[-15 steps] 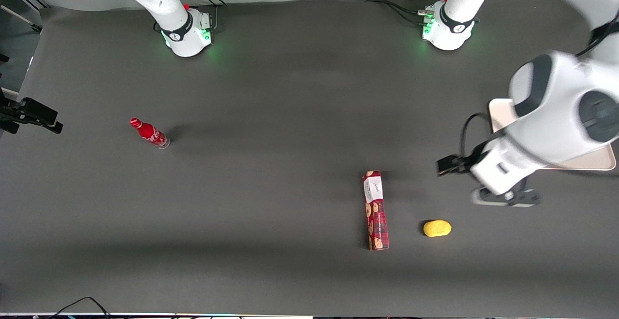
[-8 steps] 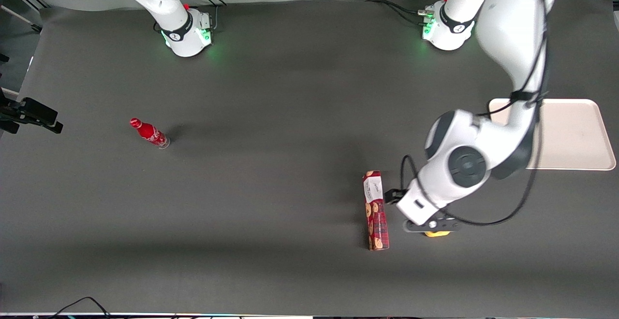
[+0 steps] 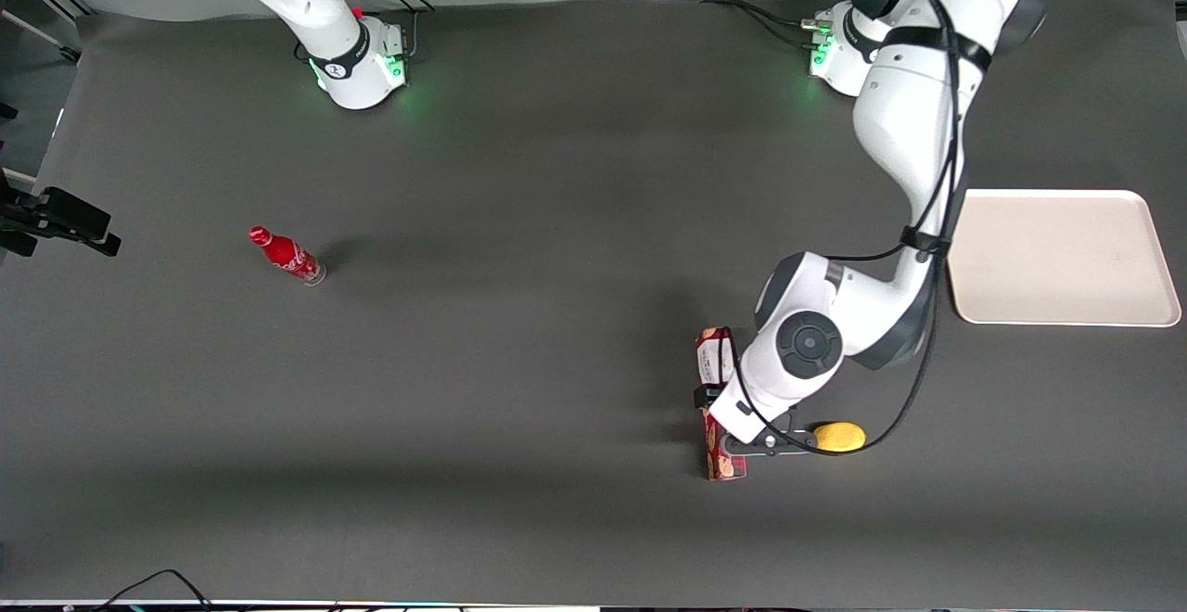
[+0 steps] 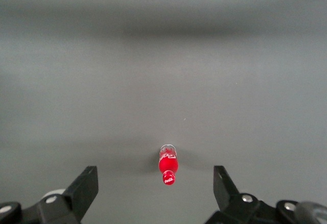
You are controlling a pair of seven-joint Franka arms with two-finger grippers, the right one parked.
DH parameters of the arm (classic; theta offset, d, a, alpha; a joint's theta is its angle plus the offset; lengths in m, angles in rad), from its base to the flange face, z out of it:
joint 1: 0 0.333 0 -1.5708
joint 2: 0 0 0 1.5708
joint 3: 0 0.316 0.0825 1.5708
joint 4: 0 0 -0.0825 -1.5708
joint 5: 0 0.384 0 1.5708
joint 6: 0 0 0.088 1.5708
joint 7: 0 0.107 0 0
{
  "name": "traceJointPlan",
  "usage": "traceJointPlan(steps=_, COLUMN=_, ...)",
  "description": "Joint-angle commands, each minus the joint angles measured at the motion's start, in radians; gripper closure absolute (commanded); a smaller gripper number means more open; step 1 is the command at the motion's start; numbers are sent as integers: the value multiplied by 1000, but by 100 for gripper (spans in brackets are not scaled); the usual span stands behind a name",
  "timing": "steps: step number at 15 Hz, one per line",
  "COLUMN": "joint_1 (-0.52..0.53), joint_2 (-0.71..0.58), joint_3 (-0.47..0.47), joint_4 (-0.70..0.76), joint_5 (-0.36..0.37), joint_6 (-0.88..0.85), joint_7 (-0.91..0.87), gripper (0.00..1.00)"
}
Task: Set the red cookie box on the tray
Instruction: 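Lower the left gripper and close it on the cookie box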
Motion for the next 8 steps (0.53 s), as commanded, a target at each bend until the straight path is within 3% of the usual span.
traceJointPlan(steps=1, joint_1=-34, joint_2=55, joint_3=26, joint_4=40, joint_5=17, joint_6=52, joint_7=-39, gripper=0)
traceJointPlan(steps=4, joint_1=-51, joint_2=78, joint_3=38, joint_4=39, joint_5=17, joint_6=93, joint_7=-69, gripper=0)
traceJointPlan(steps=5, joint_1=-51, joint_2=78, joint_3=43, joint_4=39, joint_5=17, joint_6=93, joint_7=-61, gripper=10)
traceJointPlan(steps=7, joint_1=-51, joint_2=78, joint_3=44, joint_4=39, joint_5=17, joint_6=93, joint_7=-59, gripper=52)
traceJointPlan(steps=8, joint_1=-51, joint_2=78, joint_3=44, joint_4=40, joint_5=17, joint_6=93, joint_7=-59, gripper=69)
